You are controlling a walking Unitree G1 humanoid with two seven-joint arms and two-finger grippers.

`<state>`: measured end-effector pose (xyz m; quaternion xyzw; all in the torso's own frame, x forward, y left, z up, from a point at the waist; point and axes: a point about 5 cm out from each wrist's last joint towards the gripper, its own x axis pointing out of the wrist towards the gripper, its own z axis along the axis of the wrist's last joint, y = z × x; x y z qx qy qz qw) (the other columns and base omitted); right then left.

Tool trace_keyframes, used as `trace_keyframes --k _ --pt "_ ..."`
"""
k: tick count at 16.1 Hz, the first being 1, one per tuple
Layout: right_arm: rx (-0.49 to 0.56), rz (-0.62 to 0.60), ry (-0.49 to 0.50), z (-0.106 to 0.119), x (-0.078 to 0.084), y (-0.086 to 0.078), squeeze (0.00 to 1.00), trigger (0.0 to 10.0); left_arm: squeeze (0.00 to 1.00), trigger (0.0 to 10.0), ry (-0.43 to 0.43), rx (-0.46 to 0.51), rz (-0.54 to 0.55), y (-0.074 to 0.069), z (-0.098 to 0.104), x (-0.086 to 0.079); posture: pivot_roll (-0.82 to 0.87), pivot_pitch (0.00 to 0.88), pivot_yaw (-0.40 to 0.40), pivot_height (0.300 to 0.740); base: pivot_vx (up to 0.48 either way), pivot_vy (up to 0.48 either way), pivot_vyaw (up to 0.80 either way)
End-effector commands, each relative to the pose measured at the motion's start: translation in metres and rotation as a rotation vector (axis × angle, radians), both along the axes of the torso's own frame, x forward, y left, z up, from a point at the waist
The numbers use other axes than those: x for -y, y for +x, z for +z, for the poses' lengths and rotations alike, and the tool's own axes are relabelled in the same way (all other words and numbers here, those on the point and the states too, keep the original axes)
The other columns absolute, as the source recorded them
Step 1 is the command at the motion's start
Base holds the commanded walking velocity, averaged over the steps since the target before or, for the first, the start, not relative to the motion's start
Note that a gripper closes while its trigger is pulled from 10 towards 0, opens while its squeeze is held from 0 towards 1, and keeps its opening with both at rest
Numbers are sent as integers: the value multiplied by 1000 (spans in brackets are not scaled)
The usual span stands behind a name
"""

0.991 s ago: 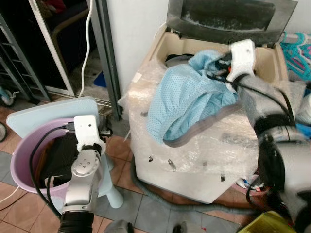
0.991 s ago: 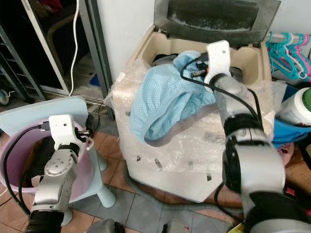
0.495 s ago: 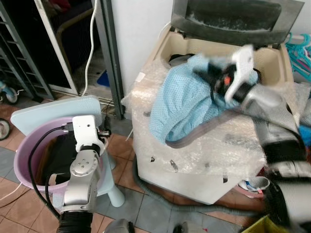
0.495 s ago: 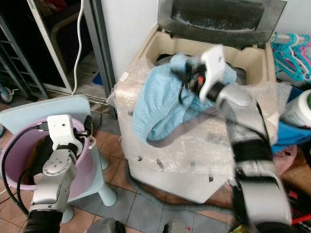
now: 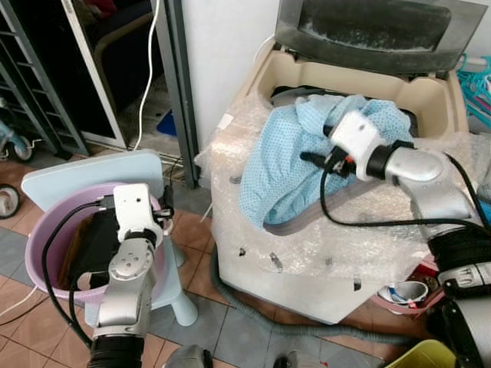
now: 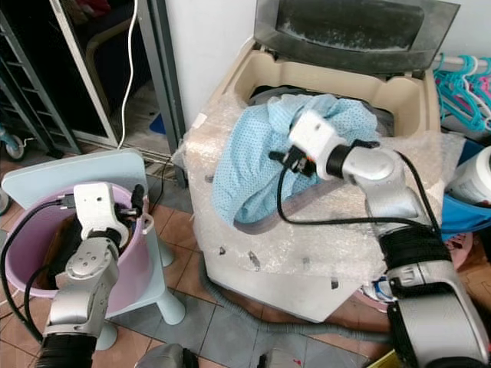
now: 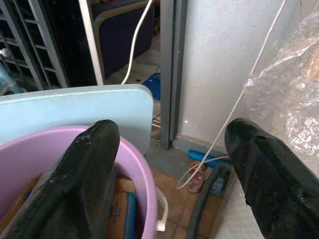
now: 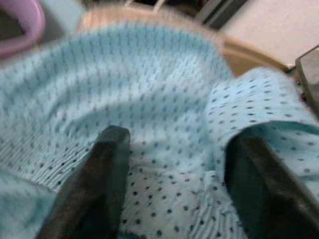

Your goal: Clothes washing

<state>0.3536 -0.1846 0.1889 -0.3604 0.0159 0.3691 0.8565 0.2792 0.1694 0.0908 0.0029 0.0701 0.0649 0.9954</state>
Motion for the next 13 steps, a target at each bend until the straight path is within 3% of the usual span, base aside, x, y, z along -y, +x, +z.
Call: trace_keyframes --k 1,2,3,4,5,11,13 --pt "6 -11 -72 -9 5 -1 1000 9412 0 10000 15 8 -9 -1 4 -1 -27 0 0 740 0 0 0" --pt "6 -25 -86 -11 6 0 1000 2588 0 10000 15 8 -10 0 4 -1 -28 0 1 740 0 0 0" --pt "-4 -54 -93 -15 9 0 1000 0 0 10000 16 8 -12 0 4 -1 -28 0 1 740 0 0 0" --pt "-7 -80 -104 -19 11 1 980 0 0 10000 16 7 -13 0 4 -1 -29 0 2 740 0 0 0" --pt "-5 -95 -122 -23 14 1 0 0 0 10000 17 5 -14 0 4 -1 -29 0 2 740 0 0 0" --pt "-19 -298 21 -25 26 12 0 0 0 10000 -5 34 -34 1 7 1 -34 0 2 740 0 0 0" --pt "-50 -369 72 -26 32 16 0 0 0 10000 -3 38 -33 1 7 0 -34 0 2 740 401 0 0"
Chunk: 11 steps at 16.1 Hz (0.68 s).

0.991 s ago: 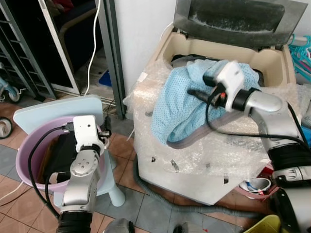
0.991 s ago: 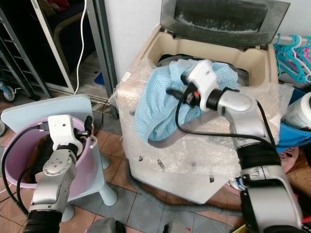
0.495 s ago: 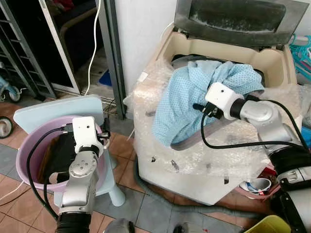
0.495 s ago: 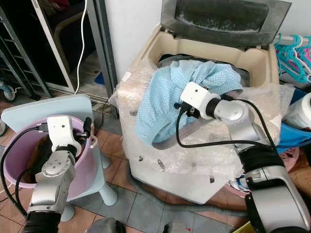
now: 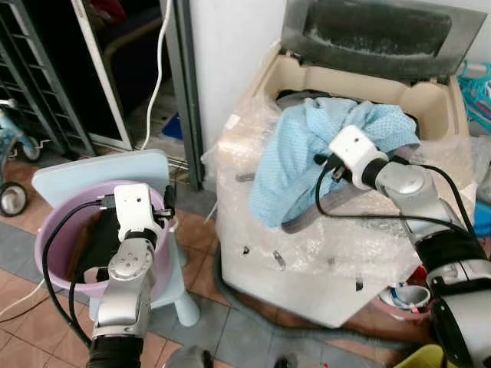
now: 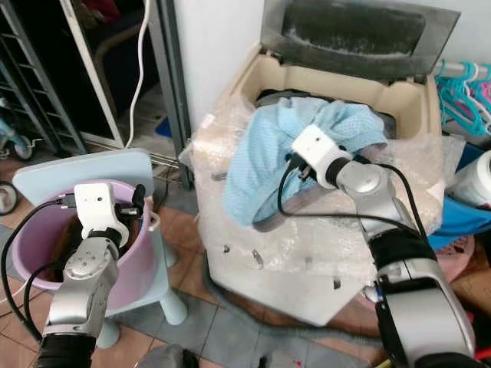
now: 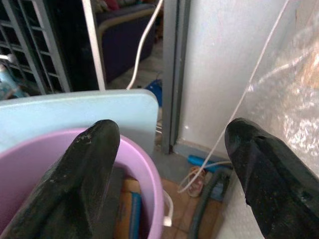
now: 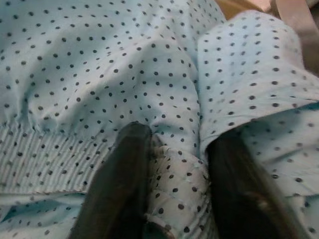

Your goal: Clothes washing

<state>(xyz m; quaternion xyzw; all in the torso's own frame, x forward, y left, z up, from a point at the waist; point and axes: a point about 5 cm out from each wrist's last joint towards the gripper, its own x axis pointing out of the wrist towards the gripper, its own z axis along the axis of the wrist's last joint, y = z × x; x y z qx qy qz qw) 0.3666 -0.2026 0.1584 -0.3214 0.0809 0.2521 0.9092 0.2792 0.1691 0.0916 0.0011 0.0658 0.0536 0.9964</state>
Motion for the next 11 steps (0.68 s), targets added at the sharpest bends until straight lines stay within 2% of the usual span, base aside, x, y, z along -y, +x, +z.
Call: trace_keyframes --k 1,6,8,9,10,11 --pt "1 -106 29 6 17 4 0 0 0 10000 1 29 -10 1 6 0 -33 0 2 740 398 0 0" --pt "-20 -184 109 10 23 10 0 0 0 10000 3 29 -8 0 6 -1 -33 0 2 740 394 0 0" --pt "20 -168 144 21 16 16 0 0 0 10000 1 25 -3 0 6 -1 -37 0 4 740 0 0 0" --pt "59 -148 206 36 6 23 0 0 0 10000 1 21 -5 1 5 0 -42 0 7 740 0 0 0" --pt "81 -142 221 42 2 26 0 0 0 10000 1 20 -5 2 5 0 -44 0 9 740 0 0 0" --pt "179 -125 269 70 -12 36 0 0 0 10000 -3 21 -9 3 5 1 -46 0 9 740 0 0 0"
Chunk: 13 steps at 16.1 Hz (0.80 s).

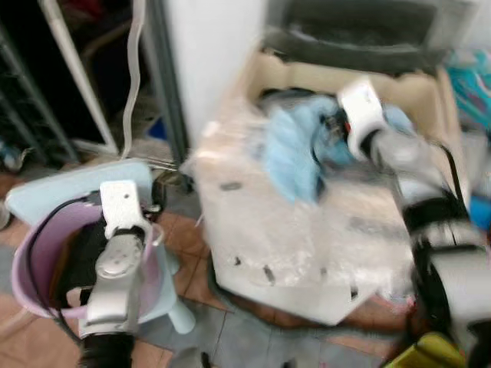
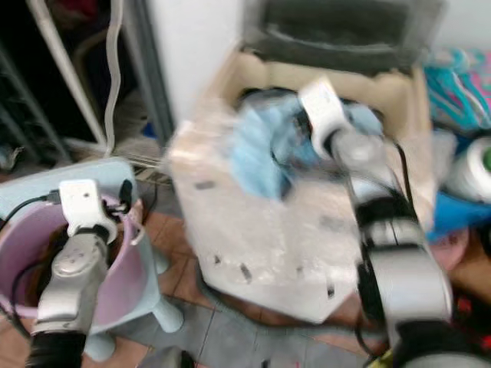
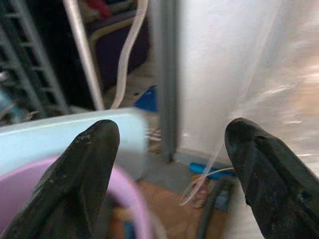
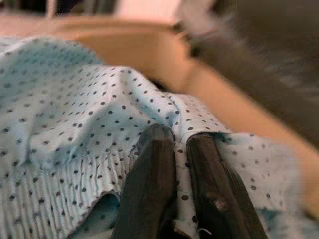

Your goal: Clothes washing

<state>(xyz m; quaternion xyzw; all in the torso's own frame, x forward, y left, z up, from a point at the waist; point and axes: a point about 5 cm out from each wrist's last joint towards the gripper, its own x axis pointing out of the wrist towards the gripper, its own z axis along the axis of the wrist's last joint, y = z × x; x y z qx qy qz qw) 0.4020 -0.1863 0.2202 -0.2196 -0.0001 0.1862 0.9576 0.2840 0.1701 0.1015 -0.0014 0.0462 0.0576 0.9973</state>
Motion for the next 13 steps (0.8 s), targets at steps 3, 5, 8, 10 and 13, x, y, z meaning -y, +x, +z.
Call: trace_keyframes --k 3,5,8,10,13 --pt "341 -93 183 91 -15 13 0 0 0 10000 0 -18 -20 -1 -4 5 -37 0 1 740 0 0 0" --pt "542 -210 222 133 -9 9 0 0 0 10000 -3 -18 5 -4 -4 3 -25 0 -14 740 0 0 0" --pt "412 -184 147 91 -7 14 1000 10000 0 10000 -11 -23 21 -7 -6 2 -23 0 -22 740 0 0 0" --pt "366 -184 151 72 1 13 1000 10000 0 10000 -17 -28 16 -7 -6 3 -35 0 -14 740 0 0 0" --pt "340 -207 122 56 22 6 1000 10000 0 10000 -15 -39 -1 -2 -7 6 -52 0 1 740 0 0 0"
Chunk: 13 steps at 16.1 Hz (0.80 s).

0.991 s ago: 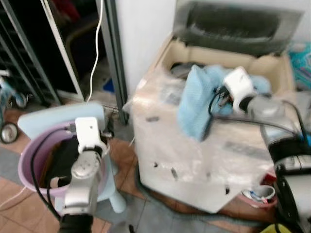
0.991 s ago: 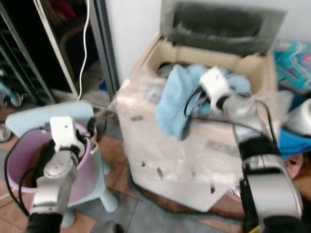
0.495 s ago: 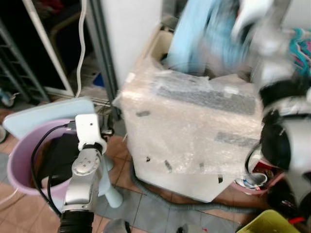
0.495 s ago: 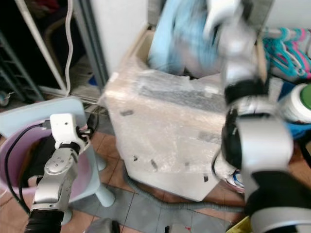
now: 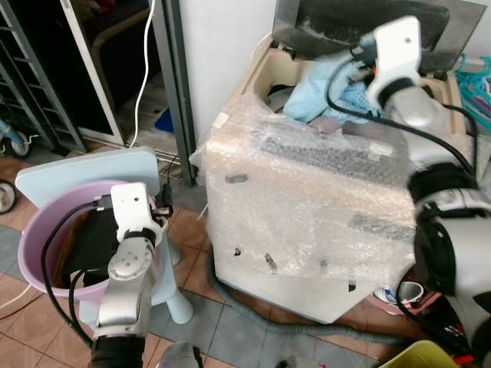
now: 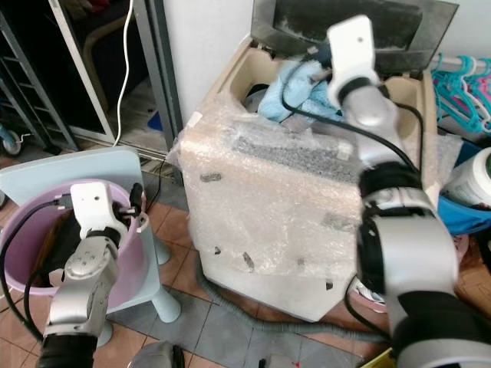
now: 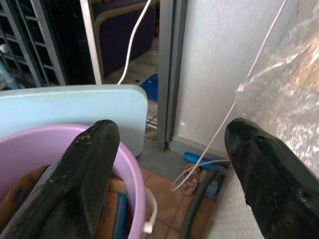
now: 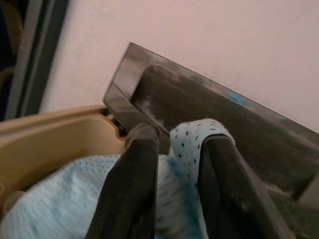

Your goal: Clothes washing

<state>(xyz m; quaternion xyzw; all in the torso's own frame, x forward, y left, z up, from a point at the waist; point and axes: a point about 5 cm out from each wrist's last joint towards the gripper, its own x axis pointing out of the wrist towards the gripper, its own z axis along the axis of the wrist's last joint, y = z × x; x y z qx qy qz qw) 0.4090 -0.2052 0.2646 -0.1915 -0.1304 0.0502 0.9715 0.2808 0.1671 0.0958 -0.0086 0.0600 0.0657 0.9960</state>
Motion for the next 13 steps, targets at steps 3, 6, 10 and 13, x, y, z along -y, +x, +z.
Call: trace_keyframes --k 3,6,10,13 --pt "81 11 33 14 10 -6 1000 10000 0 10000 10 -16 -9 3 -1 2 -53 0 9 740 0 0 0" --pt "-147 249 142 -15 -13 -8 1000 10000 0 10000 19 -22 6 2 -2 -1 -43 0 7 740 0 0 0" --pt "-420 217 78 -87 3 -39 1000 10000 0 10000 20 -25 5 0 -3 -2 -38 0 -8 740 0 0 0" --pt "-323 137 175 -104 5 -82 1000 10000 0 10000 19 -31 -3 1 -5 -1 -57 0 2 740 0 0 0"
